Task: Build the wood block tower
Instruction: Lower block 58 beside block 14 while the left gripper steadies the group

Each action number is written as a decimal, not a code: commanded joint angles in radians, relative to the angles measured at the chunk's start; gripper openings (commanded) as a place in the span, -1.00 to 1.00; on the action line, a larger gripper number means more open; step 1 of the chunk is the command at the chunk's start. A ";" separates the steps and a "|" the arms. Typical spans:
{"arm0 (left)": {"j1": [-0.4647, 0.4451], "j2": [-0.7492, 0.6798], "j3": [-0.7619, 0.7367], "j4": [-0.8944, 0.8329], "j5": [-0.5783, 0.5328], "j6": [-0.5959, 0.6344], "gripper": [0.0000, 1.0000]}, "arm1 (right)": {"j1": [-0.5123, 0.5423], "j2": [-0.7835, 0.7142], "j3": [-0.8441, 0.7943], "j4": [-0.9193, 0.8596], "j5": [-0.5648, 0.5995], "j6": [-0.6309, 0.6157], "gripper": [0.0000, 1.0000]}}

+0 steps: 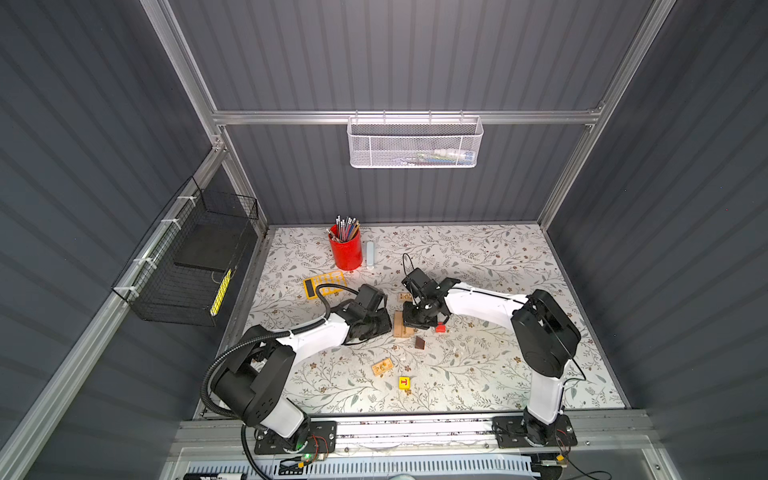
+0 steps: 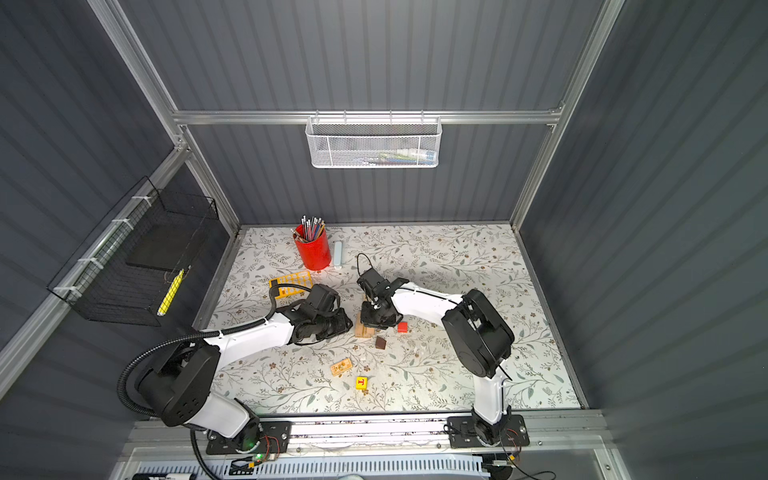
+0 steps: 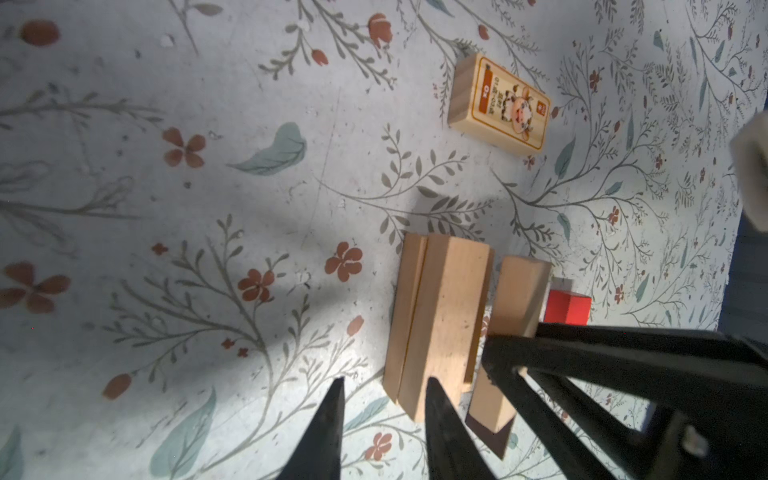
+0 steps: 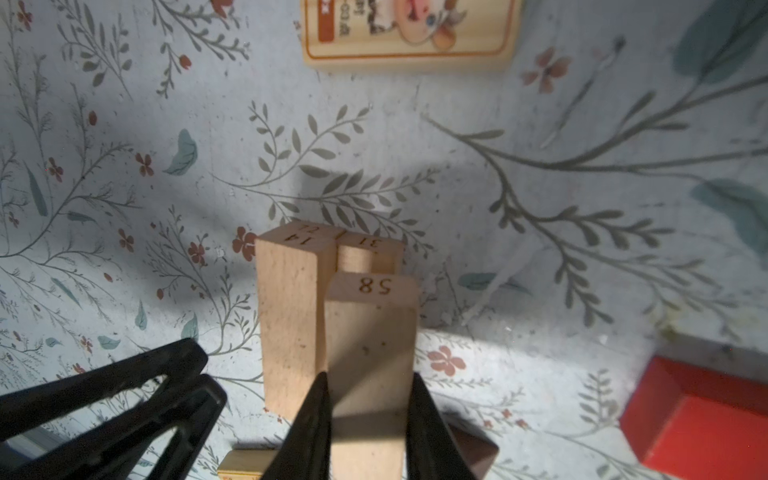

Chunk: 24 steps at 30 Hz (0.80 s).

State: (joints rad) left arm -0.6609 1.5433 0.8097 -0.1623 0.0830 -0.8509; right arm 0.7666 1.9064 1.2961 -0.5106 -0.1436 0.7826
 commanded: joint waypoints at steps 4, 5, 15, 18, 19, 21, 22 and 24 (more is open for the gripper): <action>0.004 0.014 -0.010 -0.003 0.009 -0.009 -0.34 | 0.007 0.025 -0.004 0.004 0.001 0.009 -0.63; 0.004 0.014 -0.010 -0.003 0.009 -0.008 -0.34 | 0.007 0.025 -0.003 0.003 0.002 0.008 -0.63; 0.004 0.009 -0.011 -0.008 0.006 -0.006 -0.34 | 0.008 0.028 -0.007 0.005 0.005 0.014 -0.57; 0.004 0.011 -0.011 -0.008 0.006 -0.007 -0.34 | 0.008 0.031 -0.008 0.006 0.003 0.014 -0.56; 0.004 0.009 -0.010 -0.009 0.008 -0.007 -0.34 | 0.009 0.033 -0.008 0.006 0.002 0.015 -0.55; 0.004 0.006 -0.012 -0.008 0.007 -0.006 -0.34 | 0.008 0.032 -0.009 0.007 0.002 0.015 -0.54; 0.003 0.005 -0.012 -0.009 0.007 -0.007 -0.34 | 0.008 0.030 -0.009 0.008 0.004 0.016 -0.53; 0.004 0.003 -0.012 -0.011 0.006 -0.006 -0.34 | 0.008 0.029 -0.008 0.007 0.006 0.017 -0.51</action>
State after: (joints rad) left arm -0.6609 1.5471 0.8082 -0.1623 0.0830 -0.8509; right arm 0.7685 1.9274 1.2957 -0.4984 -0.1436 0.7860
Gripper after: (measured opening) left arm 0.331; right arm 0.263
